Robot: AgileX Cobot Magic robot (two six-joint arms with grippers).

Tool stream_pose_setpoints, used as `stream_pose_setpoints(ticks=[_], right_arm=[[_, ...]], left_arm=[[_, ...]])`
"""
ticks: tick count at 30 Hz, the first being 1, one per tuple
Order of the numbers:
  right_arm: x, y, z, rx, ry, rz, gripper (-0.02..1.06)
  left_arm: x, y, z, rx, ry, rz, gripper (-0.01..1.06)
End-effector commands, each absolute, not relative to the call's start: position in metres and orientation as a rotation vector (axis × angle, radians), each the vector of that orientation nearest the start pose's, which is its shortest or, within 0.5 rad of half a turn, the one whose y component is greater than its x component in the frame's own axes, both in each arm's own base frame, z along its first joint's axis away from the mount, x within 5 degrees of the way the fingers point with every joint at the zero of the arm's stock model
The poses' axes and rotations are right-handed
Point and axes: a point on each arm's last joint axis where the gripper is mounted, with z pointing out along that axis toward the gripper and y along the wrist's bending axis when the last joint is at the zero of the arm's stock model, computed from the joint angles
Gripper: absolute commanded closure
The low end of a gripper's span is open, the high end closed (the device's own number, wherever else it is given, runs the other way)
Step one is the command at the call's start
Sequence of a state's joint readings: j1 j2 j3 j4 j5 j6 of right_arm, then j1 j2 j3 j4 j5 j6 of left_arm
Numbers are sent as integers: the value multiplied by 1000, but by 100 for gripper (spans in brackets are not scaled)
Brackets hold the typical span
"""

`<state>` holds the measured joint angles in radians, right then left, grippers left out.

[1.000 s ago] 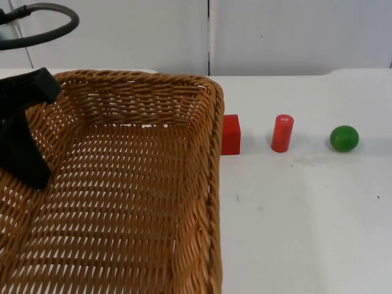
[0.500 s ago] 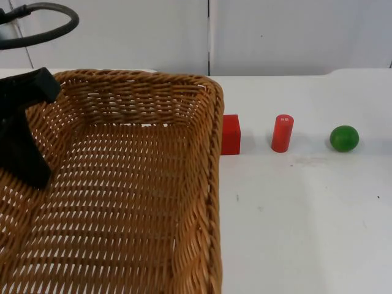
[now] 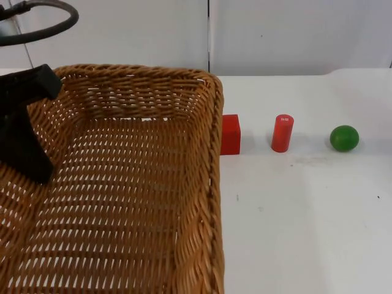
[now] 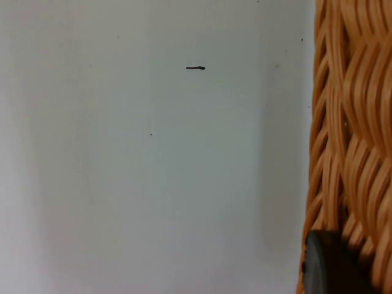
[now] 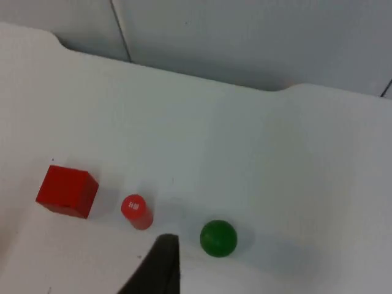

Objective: Pick up the basket with the left hand and place the object to the left of the red cylinder into the basket with the right hand.

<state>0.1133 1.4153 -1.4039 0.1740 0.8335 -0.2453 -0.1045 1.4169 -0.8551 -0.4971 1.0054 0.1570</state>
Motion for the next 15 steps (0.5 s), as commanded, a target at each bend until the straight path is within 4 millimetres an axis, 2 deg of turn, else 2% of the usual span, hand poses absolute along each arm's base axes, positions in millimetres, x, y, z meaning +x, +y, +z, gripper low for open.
stream_pose_setpoints(ticks=[1, 2, 7, 9, 13, 15], right_arm=[[323, 59, 381, -425, 2314, 149, -1], [323, 59, 381, -425, 2314, 149, -1], [358, 99, 367, -637, 2349, 110, -1], [364, 107, 365, -689, 2344, 107, -1], [389, 135, 348, -859, 2350, 101, -1], [396, 139, 341, -892, 2358, 97, -1]], left_arm=[[235, -64, 236, -2, 2945, -694, 105], [235, -64, 236, -2, 2945, -694, 105], [235, -64, 237, -7, 2943, -702, 105], [235, -64, 237, -8, 2944, -706, 105], [236, -66, 238, -22, 2934, -740, 105], [236, -67, 238, -23, 2930, -744, 105]])
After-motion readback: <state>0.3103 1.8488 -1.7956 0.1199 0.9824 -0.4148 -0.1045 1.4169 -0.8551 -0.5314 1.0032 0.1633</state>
